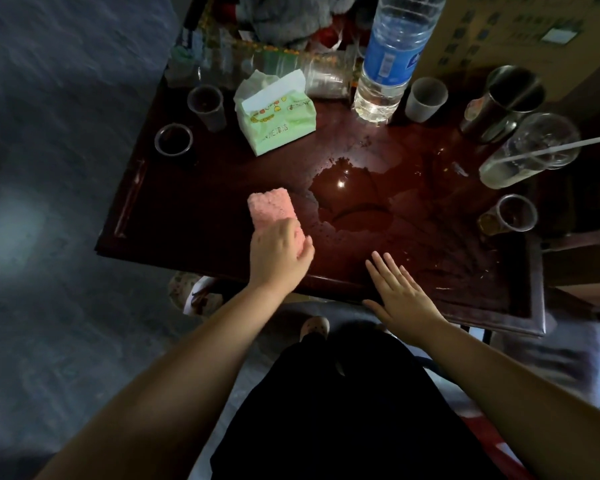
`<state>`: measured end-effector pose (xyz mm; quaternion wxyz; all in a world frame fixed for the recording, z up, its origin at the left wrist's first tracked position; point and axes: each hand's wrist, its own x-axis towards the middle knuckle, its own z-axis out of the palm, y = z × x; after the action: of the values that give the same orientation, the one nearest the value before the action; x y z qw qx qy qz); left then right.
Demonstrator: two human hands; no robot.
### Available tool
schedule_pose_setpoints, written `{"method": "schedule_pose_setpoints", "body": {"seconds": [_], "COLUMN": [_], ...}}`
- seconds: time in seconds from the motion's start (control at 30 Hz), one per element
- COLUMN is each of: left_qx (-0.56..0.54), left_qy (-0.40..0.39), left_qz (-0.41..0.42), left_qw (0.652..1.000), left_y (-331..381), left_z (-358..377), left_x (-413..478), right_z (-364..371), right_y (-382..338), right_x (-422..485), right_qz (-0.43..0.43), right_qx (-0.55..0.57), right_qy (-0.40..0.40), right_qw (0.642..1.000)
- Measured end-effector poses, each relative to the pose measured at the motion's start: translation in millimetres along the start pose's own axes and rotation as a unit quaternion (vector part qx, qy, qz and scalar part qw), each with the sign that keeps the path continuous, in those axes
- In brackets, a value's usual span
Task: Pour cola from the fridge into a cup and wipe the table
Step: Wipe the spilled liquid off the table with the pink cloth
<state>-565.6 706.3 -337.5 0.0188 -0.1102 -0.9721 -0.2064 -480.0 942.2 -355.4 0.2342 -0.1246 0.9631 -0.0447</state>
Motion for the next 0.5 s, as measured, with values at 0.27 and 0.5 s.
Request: {"method": "schedule_pose_setpoints", "body": {"seconds": [0.27, 0.5], "left_qx": [0.123, 0.129], "left_qy": [-0.115, -0.115], "left_qz": [-0.054, -0.021], "left_qw": [0.984, 0.985], "left_y": [-21, -17], "left_z": [33, 45], "left_x": [30, 63], "right_z": [-7, 7], "right_y": [12, 45], "right_x": [0, 1], "right_qz": [0.079, 0.18], "right_qx": [0.028, 0.061], "right_qy": [0.08, 0.094], "right_qw": [0.993, 0.977]}}
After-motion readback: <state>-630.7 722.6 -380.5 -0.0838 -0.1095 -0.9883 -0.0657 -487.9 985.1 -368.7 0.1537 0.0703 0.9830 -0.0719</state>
